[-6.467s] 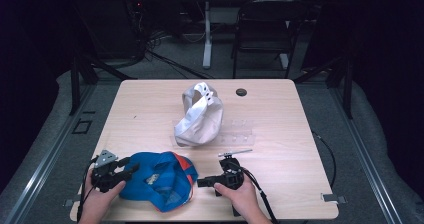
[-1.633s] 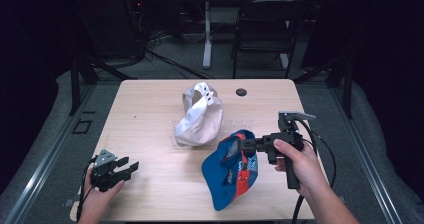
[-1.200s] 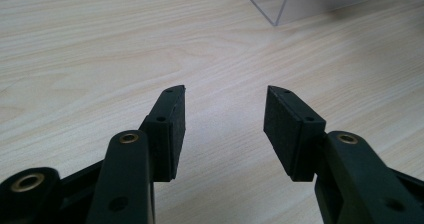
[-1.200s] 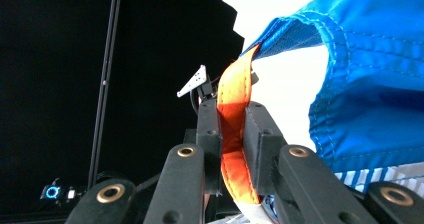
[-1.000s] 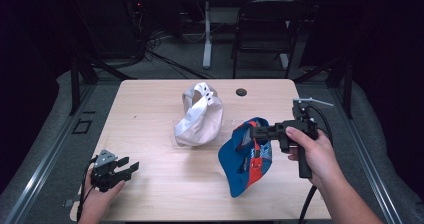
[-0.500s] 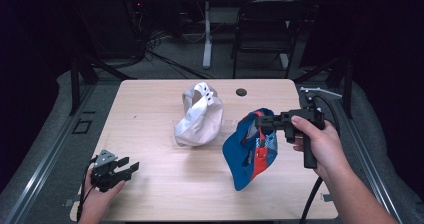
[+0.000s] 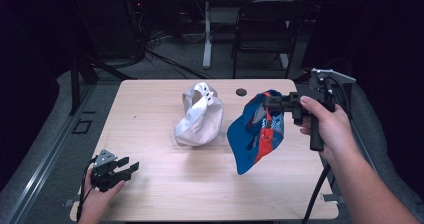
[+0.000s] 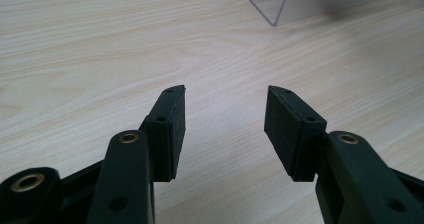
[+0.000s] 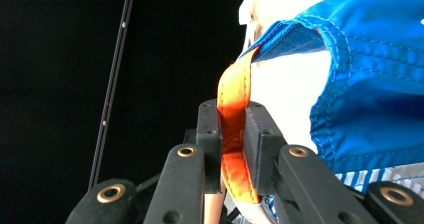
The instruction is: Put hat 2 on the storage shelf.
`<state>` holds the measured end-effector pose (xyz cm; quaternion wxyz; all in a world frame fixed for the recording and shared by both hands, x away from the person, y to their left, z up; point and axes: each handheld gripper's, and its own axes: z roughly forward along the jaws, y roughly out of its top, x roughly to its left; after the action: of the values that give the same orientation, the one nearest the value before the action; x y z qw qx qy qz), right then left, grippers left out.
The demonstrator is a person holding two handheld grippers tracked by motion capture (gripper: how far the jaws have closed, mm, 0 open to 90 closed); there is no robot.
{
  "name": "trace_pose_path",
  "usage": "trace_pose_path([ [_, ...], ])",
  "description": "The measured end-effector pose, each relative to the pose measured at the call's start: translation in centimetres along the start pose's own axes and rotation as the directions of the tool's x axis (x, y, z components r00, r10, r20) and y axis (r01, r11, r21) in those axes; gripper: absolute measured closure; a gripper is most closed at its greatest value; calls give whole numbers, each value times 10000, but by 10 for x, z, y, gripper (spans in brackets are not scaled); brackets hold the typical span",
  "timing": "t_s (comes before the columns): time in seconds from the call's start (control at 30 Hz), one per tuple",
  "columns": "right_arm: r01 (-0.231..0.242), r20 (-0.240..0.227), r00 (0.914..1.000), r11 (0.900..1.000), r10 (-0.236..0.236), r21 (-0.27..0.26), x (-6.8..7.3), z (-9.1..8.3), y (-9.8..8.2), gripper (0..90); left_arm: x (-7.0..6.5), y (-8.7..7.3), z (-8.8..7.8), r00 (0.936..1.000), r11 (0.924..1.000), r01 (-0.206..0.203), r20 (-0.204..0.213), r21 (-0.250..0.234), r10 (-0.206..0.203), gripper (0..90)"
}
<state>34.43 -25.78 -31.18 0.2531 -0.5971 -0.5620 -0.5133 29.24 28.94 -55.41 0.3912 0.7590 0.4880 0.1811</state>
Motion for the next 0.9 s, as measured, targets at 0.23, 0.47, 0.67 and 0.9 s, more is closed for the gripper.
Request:
trace_pose_path([
  [0.23, 124, 125, 9999, 9990, -119, -420, 12, -7, 14, 791, 0, 0, 0, 10000, 10000, -17, 42, 74, 17, 513],
  [0.47, 109, 401, 9992, 9964, -75, -846, 12, -6, 30, 791, 0, 0, 0, 10000, 10000, 13, 28, 85, -14, 513],
  [0.67, -169, 426, 9988, 9930, 221, -1173, 5, 3, 43, 791, 0, 0, -1, 10000, 9999, 35, 57, 115, -36, 513],
  [0.9, -321, 679, 9968, 9881, 427, -1502, -3, 13, 55, 791, 1, 0, 0, 10000, 9999, 42, 55, 134, -43, 513],
])
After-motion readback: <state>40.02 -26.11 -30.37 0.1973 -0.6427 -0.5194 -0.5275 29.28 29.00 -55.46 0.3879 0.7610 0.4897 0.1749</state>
